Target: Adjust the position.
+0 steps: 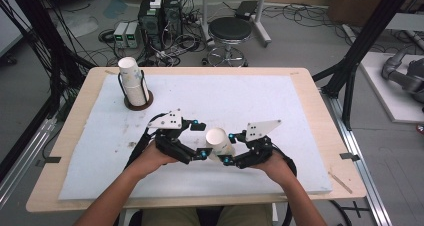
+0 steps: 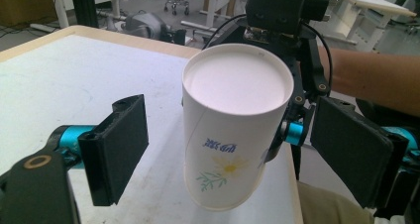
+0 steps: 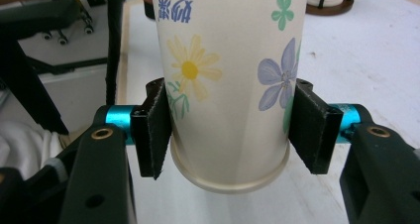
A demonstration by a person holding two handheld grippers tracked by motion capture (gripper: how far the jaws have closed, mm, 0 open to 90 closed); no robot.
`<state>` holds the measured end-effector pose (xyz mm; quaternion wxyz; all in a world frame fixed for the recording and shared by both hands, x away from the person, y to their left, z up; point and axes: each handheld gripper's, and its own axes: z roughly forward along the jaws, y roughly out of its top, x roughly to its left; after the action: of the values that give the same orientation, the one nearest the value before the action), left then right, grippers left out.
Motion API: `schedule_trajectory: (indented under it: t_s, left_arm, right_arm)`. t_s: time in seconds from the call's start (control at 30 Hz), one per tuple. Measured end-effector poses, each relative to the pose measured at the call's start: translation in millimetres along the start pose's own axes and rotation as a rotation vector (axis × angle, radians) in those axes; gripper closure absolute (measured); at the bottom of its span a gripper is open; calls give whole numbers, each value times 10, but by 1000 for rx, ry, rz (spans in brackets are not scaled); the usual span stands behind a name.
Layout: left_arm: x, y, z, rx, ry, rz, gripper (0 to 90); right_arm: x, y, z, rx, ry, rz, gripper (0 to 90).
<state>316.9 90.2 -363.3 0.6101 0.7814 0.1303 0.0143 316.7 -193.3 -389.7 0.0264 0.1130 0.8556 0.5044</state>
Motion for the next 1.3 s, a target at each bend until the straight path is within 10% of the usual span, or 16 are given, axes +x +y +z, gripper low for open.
schedule_trajectory:
  t_s: [1.3]
  left_arm:
    - [-25, 18, 46, 193, -77, 59, 228]
  right_arm:
    - [116, 636, 209, 519, 39, -240, 391]
